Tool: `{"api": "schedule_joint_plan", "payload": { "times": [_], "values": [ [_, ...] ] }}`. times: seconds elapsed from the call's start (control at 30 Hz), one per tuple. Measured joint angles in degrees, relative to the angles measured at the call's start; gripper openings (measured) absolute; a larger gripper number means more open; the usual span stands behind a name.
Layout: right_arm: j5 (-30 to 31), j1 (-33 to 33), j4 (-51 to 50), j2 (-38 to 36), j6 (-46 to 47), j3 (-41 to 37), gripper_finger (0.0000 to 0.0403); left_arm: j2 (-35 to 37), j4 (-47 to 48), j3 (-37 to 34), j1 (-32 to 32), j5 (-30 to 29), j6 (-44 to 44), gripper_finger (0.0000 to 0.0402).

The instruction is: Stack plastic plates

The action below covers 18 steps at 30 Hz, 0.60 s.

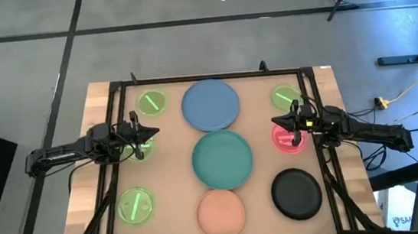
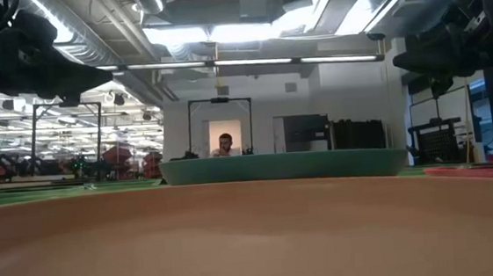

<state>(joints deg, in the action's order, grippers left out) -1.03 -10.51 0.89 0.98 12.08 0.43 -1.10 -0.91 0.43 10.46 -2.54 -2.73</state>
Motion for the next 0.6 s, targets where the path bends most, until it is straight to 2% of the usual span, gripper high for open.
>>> {"api": "schedule_joint_plan", "payload": {
  "times": [0.17,0.43,0.6],
  "values": [
    [0.0,0.0,0.0,0.0,0.0,0.0,0.0003,0.0,-0.4,0.0,0.0,-2.5,-11.0,0.0004],
    [0.0,0.0,0.0,0.0,0.0,0.0,0.0003,0.0,-0.9,0.0,0.0,-2.5,-11.3,0.0004],
    [0.0,0.0,0.0,0.0,0.0,0.0,0.0003,0.0,-2.7,0.0,0.0,0.1,-5.6,0.0004]
  ]
}}
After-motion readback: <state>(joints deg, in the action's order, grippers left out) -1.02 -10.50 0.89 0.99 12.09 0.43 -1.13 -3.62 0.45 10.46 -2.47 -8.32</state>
